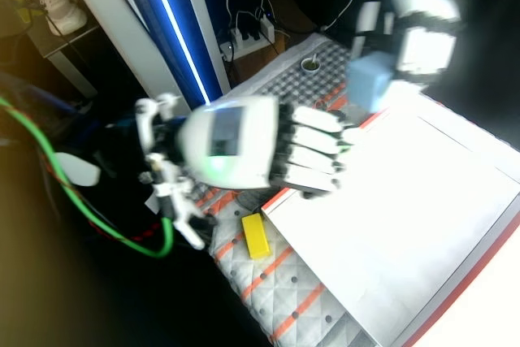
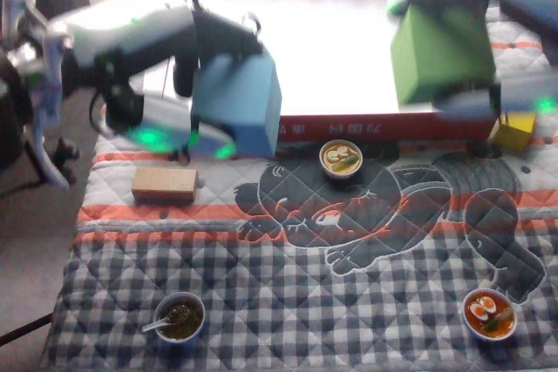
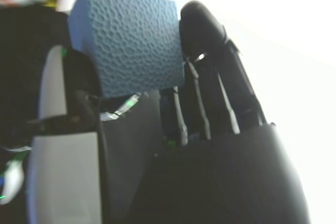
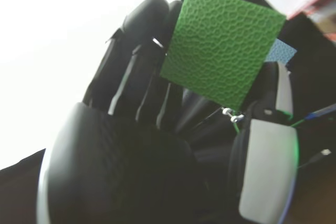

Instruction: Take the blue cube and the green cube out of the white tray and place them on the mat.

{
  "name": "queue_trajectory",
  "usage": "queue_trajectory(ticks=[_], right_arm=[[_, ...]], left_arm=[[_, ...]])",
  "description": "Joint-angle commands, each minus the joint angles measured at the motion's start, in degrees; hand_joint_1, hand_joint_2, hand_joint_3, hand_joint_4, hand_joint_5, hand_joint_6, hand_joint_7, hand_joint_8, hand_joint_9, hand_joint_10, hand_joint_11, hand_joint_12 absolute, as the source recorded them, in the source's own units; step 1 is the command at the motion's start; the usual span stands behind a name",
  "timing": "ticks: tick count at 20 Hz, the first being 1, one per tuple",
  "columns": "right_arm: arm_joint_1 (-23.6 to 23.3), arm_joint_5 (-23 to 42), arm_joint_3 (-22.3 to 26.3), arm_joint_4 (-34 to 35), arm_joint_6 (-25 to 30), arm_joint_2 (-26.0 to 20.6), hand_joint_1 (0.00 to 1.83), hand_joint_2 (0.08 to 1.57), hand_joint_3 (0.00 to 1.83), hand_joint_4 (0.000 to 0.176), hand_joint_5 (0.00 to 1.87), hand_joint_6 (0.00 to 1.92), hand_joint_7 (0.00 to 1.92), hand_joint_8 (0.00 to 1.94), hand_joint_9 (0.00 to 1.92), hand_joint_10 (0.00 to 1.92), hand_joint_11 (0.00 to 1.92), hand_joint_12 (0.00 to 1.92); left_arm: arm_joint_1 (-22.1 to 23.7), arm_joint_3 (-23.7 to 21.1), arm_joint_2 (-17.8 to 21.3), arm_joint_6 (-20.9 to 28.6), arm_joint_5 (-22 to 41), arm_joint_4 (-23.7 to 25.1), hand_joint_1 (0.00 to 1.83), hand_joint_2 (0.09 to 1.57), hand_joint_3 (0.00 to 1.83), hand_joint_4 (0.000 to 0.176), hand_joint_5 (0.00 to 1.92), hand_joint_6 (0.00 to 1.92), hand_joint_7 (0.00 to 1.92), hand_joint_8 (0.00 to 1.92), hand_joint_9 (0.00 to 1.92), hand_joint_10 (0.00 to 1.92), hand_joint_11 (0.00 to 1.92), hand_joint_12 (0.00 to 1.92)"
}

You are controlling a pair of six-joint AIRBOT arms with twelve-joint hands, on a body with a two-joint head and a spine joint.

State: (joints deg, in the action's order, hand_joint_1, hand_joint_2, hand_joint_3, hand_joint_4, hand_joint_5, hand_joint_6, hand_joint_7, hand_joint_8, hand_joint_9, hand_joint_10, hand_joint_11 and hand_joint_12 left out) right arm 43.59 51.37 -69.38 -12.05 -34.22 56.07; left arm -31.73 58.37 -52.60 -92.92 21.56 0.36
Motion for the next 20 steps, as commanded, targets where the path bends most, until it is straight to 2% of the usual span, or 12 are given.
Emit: queue_trajectory(ticks=[1,2,5,9,10,14,15,16,17,18,19,20], right_arm=[[-0.18,8.29,0.26,2.18,0.25,-0.28,1.27,1.11,0.00,0.000,0.94,0.79,1.05,1.11,0.94,1.14,0.72,1.71],[1.38,8.70,1.05,2.22,0.25,-0.35,1.27,1.11,0.00,0.000,0.94,0.79,1.05,1.11,0.94,1.14,0.72,1.71],[4.44,8.79,2.07,2.53,0.41,-0.29,1.26,1.12,0.00,0.000,0.90,0.89,1.05,1.09,1.00,0.89,0.73,1.50],[7.11,8.78,2.46,2.57,1.55,-0.31,1.27,1.11,0.00,0.000,0.93,0.83,1.07,1.07,0.96,0.98,0.64,1.61],[7.11,8.78,2.46,2.57,1.55,-0.31,1.27,1.11,0.00,0.000,0.92,0.85,1.08,1.04,0.98,1.01,0.67,1.64],[9.39,8.77,3.08,2.47,1.62,-0.47,1.26,1.13,0.00,0.000,0.90,0.88,1.04,1.12,0.95,1.10,0.71,1.71],[10.01,8.77,3.39,2.38,1.62,-0.57,1.26,1.11,0.00,0.000,0.93,0.84,1.08,1.04,0.99,1.01,0.72,1.60],[10.48,8.77,3.62,2.24,1.62,-0.68,1.25,1.11,0.00,0.000,0.95,0.95,1.01,1.01,0.99,1.05,0.72,1.68],[11.02,8.76,3.86,2.15,1.63,-0.82,1.25,1.11,0.00,0.000,0.95,0.95,1.01,1.01,0.99,1.05,0.72,1.68],[11.70,8.76,4.15,2.13,1.74,-1.05,1.09,1.09,0.00,0.000,0.79,0.44,0.89,0.83,0.77,1.09,0.46,1.74],[12.27,8.76,4.49,2.02,1.78,-1.30,1.05,1.07,0.00,0.000,0.75,0.14,0.83,0.62,0.66,1.02,0.34,1.64],[12.71,8.76,4.78,2.01,1.78,-1.49,1.00,1.06,0.00,0.000,0.60,0.03,0.66,0.31,0.53,0.71,0.20,1.39]], left_arm=[[-0.02,-0.06,0.56,0.23,6.69,-0.41,1.23,1.21,0.00,0.000,0.80,1.00,0.82,1.48,0.72,1.42,0.73,1.64],[-1.01,-0.37,0.60,0.59,6.46,-0.44,1.23,1.21,0.00,0.000,0.80,1.00,0.82,1.48,0.72,1.42,0.73,1.64],[-3.20,-0.43,0.23,4.19,5.54,-0.39,1.25,1.17,0.00,0.000,0.88,0.87,0.88,1.40,0.78,1.23,0.66,1.35],[-5.75,-1.08,-0.46,5.55,5.69,-0.32,1.24,1.18,0.00,0.000,0.85,0.95,0.86,1.42,0.76,1.18,0.62,1.33],[-5.75,-1.08,-0.46,5.55,5.69,-0.32,1.34,1.18,0.00,0.000,0.81,0.94,0.80,1.37,0.83,1.40,0.60,1.33],[-7.17,-1.95,-0.97,5.63,5.25,0.33,1.36,1.19,0.00,0.000,0.81,0.93,0.77,1.37,0.85,1.44,0.57,1.33],[-7.63,-2.16,-1.06,5.73,5.36,0.33,1.36,1.18,0.00,0.000,0.84,0.86,0.79,1.35,0.86,1.44,0.58,1.33],[-7.89,-2.23,-1.14,5.76,5.36,0.33,1.26,1.18,0.00,0.000,0.85,0.93,0.84,1.41,0.74,1.24,0.58,1.39],[-8.06,-2.24,-1.22,5.79,5.35,0.33,1.26,1.18,0.00,0.000,0.85,0.93,0.84,1.41,0.74,1.24,0.58,1.39],[-8.10,-2.24,-1.25,5.81,5.35,0.33,1.13,1.10,0.00,0.000,0.72,0.41,0.57,0.98,0.52,1.18,0.37,1.46],[-8.10,-2.25,-1.28,5.82,5.40,0.33,1.07,1.04,0.00,0.000,0.71,0.13,0.54,0.68,0.46,1.16,0.29,1.49],[-8.10,-2.27,-1.29,5.82,5.58,0.33,1.00,0.99,0.00,0.031,0.60,0.03,0.52,0.37,0.37,1.05,0.16,1.48]])
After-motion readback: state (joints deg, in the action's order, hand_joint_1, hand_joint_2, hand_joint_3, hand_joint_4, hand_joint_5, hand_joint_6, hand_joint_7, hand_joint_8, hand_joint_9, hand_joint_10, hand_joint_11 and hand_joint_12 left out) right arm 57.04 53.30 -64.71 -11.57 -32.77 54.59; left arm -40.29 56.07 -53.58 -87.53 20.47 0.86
